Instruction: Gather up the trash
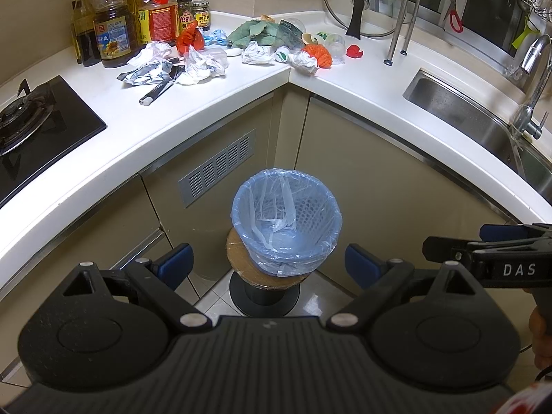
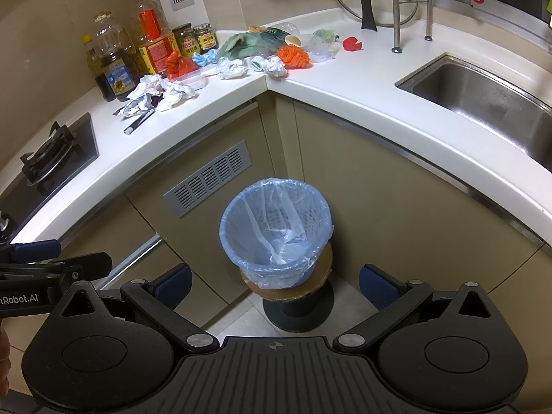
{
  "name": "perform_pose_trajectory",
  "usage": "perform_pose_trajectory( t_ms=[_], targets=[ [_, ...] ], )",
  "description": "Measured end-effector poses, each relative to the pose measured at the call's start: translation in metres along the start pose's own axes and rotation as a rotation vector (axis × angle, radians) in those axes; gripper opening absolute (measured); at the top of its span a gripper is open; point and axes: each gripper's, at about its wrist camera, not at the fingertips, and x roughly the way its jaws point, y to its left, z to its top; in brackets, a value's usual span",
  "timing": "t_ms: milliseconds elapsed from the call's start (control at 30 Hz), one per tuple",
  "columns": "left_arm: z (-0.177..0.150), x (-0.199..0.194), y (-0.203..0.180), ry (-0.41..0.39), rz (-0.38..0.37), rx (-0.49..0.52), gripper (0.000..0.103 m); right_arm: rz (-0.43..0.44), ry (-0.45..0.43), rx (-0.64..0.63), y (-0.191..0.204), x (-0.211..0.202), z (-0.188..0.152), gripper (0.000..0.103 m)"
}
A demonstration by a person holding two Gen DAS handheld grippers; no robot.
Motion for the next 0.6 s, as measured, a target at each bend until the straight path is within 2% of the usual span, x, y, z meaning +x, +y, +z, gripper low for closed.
perform_pose_trajectory(
  t_ms=[600],
  targets=[
    [0.0052, -0.005, -0.0011, -0.005, 0.004, -0.002, 0.094, 0.002, -0.004, -0.004, 0.0003, -0.0027, 0.0001, 0.103]
  ],
)
